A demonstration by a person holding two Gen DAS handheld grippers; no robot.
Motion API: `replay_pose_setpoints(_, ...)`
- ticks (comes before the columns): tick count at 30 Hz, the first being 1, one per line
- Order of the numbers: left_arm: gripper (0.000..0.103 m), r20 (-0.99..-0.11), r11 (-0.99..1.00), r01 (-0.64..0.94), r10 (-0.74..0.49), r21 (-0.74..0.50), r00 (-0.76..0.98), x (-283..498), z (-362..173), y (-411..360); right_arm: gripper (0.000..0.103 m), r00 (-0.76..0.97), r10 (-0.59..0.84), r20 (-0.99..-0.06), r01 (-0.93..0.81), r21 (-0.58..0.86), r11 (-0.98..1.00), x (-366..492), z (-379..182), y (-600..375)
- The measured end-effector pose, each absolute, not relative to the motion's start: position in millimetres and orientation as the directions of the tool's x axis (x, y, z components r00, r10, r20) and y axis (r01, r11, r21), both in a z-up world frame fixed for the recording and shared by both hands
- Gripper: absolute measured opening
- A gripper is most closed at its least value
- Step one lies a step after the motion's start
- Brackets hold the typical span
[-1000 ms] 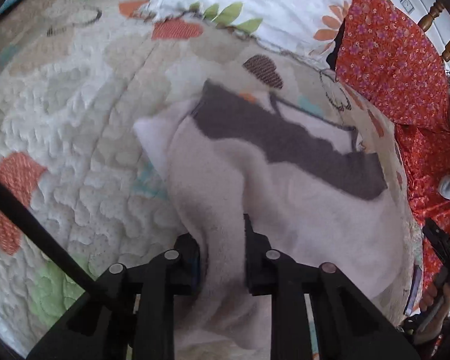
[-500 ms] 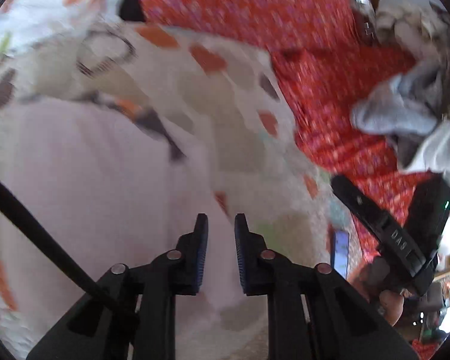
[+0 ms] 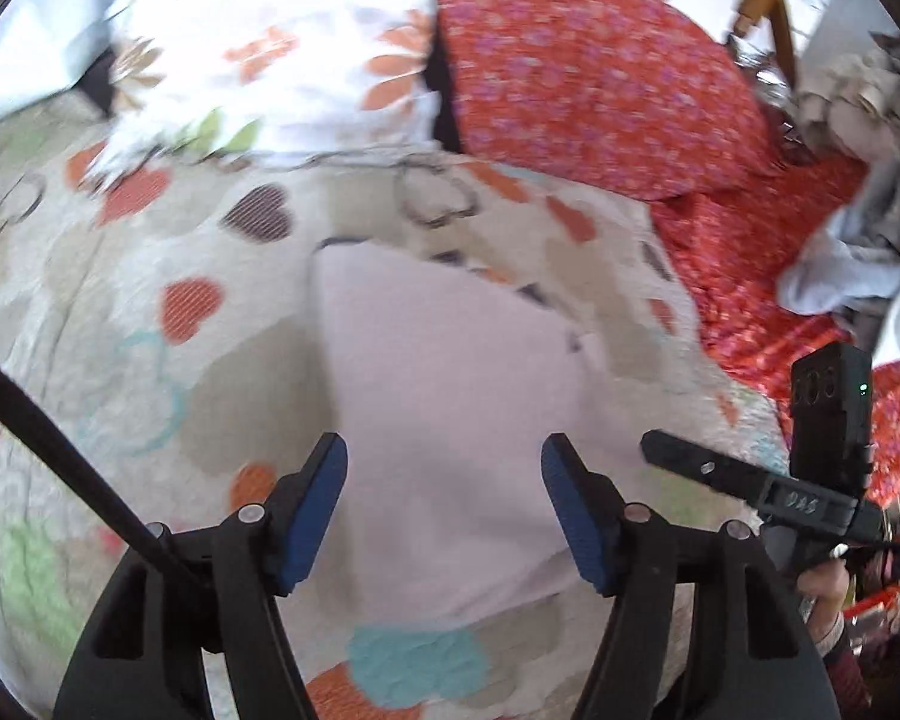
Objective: Fold small clothes
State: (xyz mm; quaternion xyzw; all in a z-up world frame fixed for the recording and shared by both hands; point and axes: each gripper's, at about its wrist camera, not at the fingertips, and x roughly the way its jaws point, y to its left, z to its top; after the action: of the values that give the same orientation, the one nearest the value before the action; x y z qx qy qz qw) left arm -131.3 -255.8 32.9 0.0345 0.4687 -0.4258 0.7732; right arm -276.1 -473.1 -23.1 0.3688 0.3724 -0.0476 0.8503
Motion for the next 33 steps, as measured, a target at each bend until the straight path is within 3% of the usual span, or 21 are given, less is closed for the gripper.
replay_pose_setpoints(2, 0.066, -0.761, 0.658, 0.664, -0.615, -0.354, 0.204, -127, 26, -246, 0.062, 0.689, 0.224, -0.689, 0.354, 0.590, 0.726, -263, -38, -463)
replay_pose_setpoints(3, 0.066, -0.764, 0.671, 0.650, -0.609, -0.356, 0.210, -125, 22, -242, 0.026, 0.665, 0.242, -0.706, 0.357, 0.586, 0.727, -256, -47, -458)
replay_pose_setpoints(4, 0.066, -0.766, 0.677, 0.644, -0.606, -0.356, 0.214, -124, 20, -239, 0.017, 0.643, 0.254, -0.723, 0.369, 0.582, 0.725, -254, -51, -456)
replay_pose_setpoints(10, 0.069, -0.745, 0.661, 0.643, -0.635, -0.388, 0.204, -127, 15, -246, 0.014, 0.659, 0.107, -0.744, 0.395, 0.465, 0.792, -303, -12, -455)
replay_pose_setpoints(12, 0.073, -0.742, 0.647, 0.663, -0.639, -0.377, 0.201, -133, 7, -260, 0.014, 0.588, 0.024, -0.808, 0.459, 0.358, 0.813, -318, -22, -456)
replay_pose_setpoints(15, 0.074, -0.789, 0.648, 0.690, -0.587, -0.323, 0.182, -141, -22, -288, 0.014, 0.479, 0.047, -0.877, 0.512, 0.322, 0.796, -321, -56, -464)
replay_pose_setpoints(17, 0.074, -0.843, 0.659, 0.691, -0.520, -0.296, 0.135, -144, -50, -307, 0.015, 0.471, 0.071, -0.879, 0.518, 0.341, 0.785, -323, -60, -469)
replay_pose_setpoints(20, 0.074, -0.836, 0.663, 0.649, -0.544, -0.372, 0.076, -142, -59, -305, 0.020, 0.550, 0.108, -0.828, 0.513, 0.437, 0.739, -334, -43, -487)
replay_pose_setpoints(22, 0.074, -0.786, 0.636, 0.636, -0.613, -0.437, 0.074, -137, -47, -292, 0.034, 0.635, 0.100, -0.766, 0.517, 0.517, 0.682, -345, -30, -508)
replay_pose_setpoints(24, 0.077, -0.752, 0.631, 0.632, -0.649, -0.449, 0.113, -132, -40, -283, 0.074, 0.680, 0.037, -0.733, 0.541, 0.535, 0.649, -349, -23, -527)
replay_pose_setpoints(25, 0.080, -0.736, 0.637, 0.624, -0.662, -0.452, 0.142, -125, -38, -279, 0.077, 0.692, 0.016, -0.722, 0.552, 0.542, 0.634, -347, -23, -537)
replay_pose_setpoints(27, 0.093, -0.723, 0.643, 0.605, -0.673, -0.469, 0.154, -111, -43, -281, 0.078, 0.701, 0.037, -0.712, 0.546, 0.570, 0.614, -331, -32, -556)
replay_pose_setpoints(32, 0.094, -0.707, 0.578, 0.549, -0.706, -0.605, -0.036, -85, -88, -317, 0.078, 0.664, 0.115, -0.739, 0.525, 0.569, 0.633, -260, -73, -561)
replay_pose_setpoints(33, 0.097, -0.704, 0.564, 0.549, -0.708, -0.616, -0.063, -88, -95, -325, 0.071, 0.656, 0.120, -0.745, 0.521, 0.562, 0.642, -250, -79, -557)
